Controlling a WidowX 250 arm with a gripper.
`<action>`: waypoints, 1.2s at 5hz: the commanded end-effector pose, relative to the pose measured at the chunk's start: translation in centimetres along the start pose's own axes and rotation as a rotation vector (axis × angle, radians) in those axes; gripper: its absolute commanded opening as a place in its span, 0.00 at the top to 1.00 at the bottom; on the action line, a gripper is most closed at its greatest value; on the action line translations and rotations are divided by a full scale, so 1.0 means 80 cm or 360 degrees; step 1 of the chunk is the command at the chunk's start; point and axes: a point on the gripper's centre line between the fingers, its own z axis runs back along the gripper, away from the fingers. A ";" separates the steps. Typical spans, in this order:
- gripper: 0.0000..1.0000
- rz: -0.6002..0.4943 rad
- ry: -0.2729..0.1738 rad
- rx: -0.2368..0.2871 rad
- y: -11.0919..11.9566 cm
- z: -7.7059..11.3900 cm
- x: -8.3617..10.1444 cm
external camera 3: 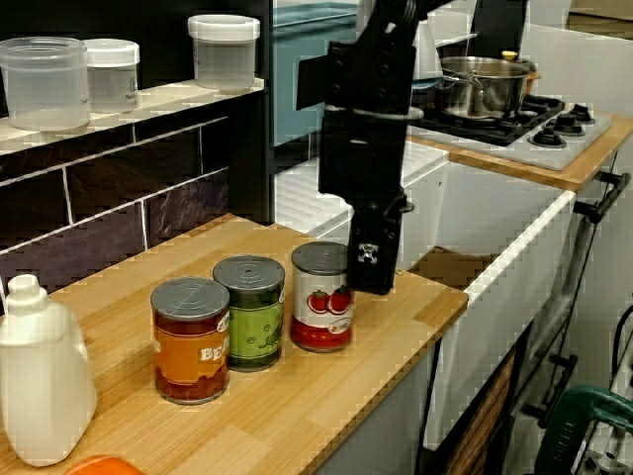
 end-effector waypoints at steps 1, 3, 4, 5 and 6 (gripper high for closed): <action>1.00 -0.0010 -0.0038 -0.0072 -0.004 0.017 0.023; 1.00 -0.0046 -0.0047 -0.0162 -0.024 0.027 0.026; 1.00 -0.0026 -0.0046 -0.0162 -0.017 0.033 0.022; 1.00 -0.0003 -0.0068 -0.0168 -0.005 0.051 0.012; 1.00 0.0022 -0.0085 -0.0147 0.011 0.061 0.001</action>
